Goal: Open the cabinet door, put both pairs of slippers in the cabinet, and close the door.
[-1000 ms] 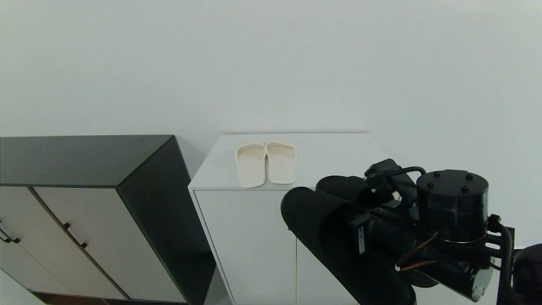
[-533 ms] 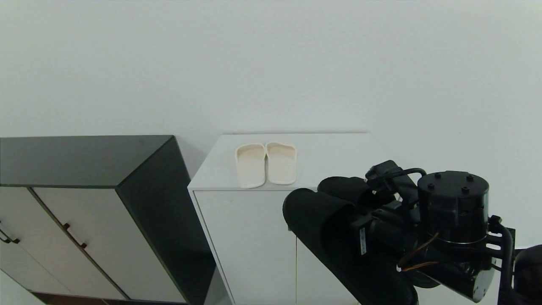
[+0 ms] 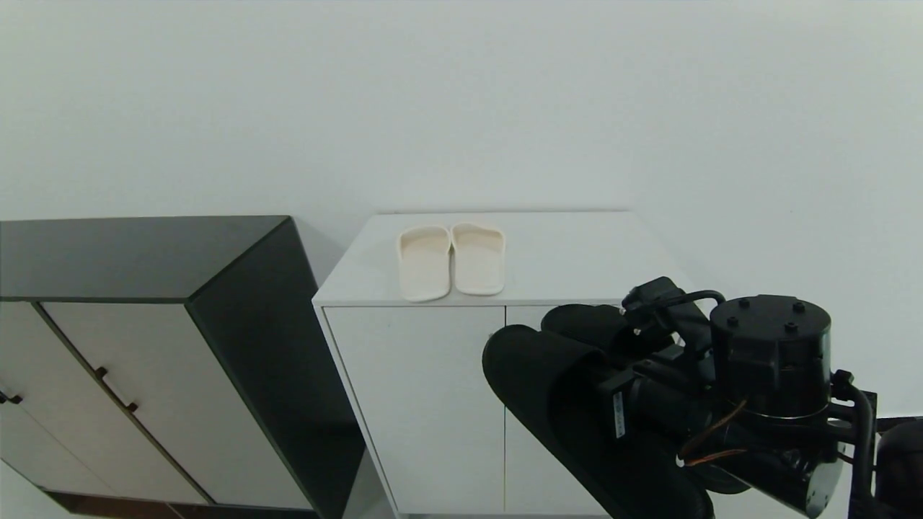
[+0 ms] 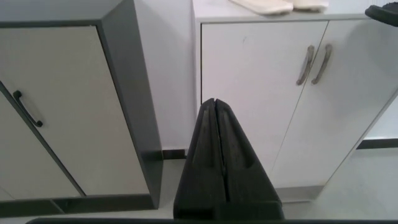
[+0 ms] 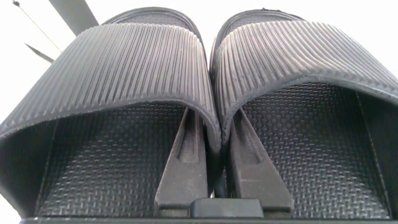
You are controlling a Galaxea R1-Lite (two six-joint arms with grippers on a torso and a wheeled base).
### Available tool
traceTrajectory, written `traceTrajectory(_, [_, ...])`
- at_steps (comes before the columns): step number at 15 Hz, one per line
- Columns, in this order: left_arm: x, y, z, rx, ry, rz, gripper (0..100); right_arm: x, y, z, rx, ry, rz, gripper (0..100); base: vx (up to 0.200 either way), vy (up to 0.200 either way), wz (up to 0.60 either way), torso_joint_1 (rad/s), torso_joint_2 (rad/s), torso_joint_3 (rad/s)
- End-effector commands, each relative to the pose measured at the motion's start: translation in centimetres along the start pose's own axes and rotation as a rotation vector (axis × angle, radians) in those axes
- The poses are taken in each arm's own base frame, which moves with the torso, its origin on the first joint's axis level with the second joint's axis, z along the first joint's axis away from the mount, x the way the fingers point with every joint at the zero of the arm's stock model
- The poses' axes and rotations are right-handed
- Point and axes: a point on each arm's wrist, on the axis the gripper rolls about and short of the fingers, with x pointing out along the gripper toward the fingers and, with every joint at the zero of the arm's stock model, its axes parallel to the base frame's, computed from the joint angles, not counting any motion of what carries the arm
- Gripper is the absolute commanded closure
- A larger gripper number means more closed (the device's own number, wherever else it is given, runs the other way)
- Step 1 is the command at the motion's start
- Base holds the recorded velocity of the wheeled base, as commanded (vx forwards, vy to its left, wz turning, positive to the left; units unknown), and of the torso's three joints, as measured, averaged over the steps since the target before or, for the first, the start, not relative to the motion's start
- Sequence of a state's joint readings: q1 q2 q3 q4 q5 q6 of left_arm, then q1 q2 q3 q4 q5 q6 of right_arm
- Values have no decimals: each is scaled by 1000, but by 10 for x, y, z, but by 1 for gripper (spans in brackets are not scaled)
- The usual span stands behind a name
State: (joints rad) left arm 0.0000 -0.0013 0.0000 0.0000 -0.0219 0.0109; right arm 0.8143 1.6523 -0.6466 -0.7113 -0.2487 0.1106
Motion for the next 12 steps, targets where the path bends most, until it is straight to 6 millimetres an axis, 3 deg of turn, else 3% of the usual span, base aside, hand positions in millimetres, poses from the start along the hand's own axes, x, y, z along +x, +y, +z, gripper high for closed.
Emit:
traceTrajectory(1, [0, 0, 0, 0, 1, 0, 100, 1, 0, -2, -2, 6, 0, 100, 0, 0, 0, -222, 554, 310])
traceTrajectory(5, [0, 0, 0, -3, 1, -1, 100, 1, 0, -8, -7, 30, 0, 100, 0, 0, 0, -218, 541, 319])
traceTrajectory(6, [0, 0, 0, -8, 1, -1, 0, 1, 1, -9, -3, 30, 3, 100, 0, 0, 0, -198, 520, 315])
traceTrajectory(12, [0, 0, 0, -8, 1, -1, 0, -4, 2, -15, 0, -13, 18, 100, 0, 0, 0, -191, 506, 319])
